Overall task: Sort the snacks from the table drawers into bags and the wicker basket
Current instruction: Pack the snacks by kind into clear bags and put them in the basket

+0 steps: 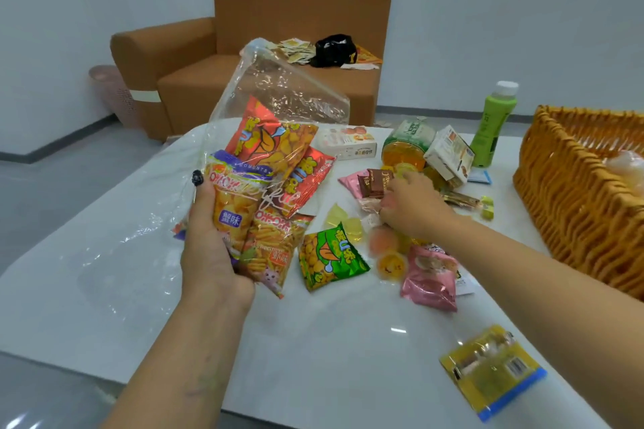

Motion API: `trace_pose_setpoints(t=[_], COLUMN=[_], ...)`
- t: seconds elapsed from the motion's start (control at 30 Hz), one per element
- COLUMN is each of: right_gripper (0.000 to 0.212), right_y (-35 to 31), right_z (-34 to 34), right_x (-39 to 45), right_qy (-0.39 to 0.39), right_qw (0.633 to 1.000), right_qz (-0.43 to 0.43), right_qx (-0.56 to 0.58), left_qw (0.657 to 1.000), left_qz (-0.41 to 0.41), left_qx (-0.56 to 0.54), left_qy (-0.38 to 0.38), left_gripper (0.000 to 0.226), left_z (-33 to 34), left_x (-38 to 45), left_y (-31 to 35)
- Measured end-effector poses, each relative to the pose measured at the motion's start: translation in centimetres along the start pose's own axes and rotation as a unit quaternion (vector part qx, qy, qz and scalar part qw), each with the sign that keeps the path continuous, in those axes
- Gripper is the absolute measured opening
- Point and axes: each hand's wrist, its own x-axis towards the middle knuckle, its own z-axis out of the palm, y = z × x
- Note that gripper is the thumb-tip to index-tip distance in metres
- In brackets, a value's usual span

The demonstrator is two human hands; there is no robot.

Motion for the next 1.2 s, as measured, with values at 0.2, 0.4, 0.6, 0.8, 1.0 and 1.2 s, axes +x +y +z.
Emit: trace_pose_setpoints(t=[0.2, 0.4, 0.6, 0.8, 1.0, 1.2], right_gripper=[0.052, 0.049, 0.026, 0.017, 0.021, 0.034], right_y=[-7.6, -8.4, -7.0, 0.5, 6.1, 6.4], right_z=[-0.1, 4.6, 0.6, -4.6, -9.6, -10.4], right_x=[-4.2, -1.8, -7.3, -14.9, -18.4, -21.6], right_qy=[-0.04, -0.225, -0.067, 0.146, 0.172, 0.106], right_qw=[0.968, 0.944, 0.985, 0.858, 0.614, 0.474], right_qz=[-0.241, -0.202, -0.143, 0.036, 0.164, 0.186], right_qx=[0.05, -0.131, 0.064, 0.491, 0.753, 0.854], left_qw=[1.0, 0.997, 0.993, 0.99, 0.978, 0.962], left_qz=[-0.022, -0.03, -0.007, -0.02, 0.008, 0.053], left_qx=[0.018, 0.019, 0.035, 0.075, 0.157, 0.211], left_qy=[-0.004, -0.07, -0.111, -0.117, -0.135, -0.165], left_gripper=[0.053, 0.049, 0.064, 0.061, 0.061, 0.057], left_z=[0.4, 2.5, 2.7, 1.6, 0.8, 1.7], left_x=[-0.5, -2.8, -5.9, -9.0, -11.0, -11.8], left_y=[-0.6, -0.7, -0.5, -2.1, -3.9, -4.6])
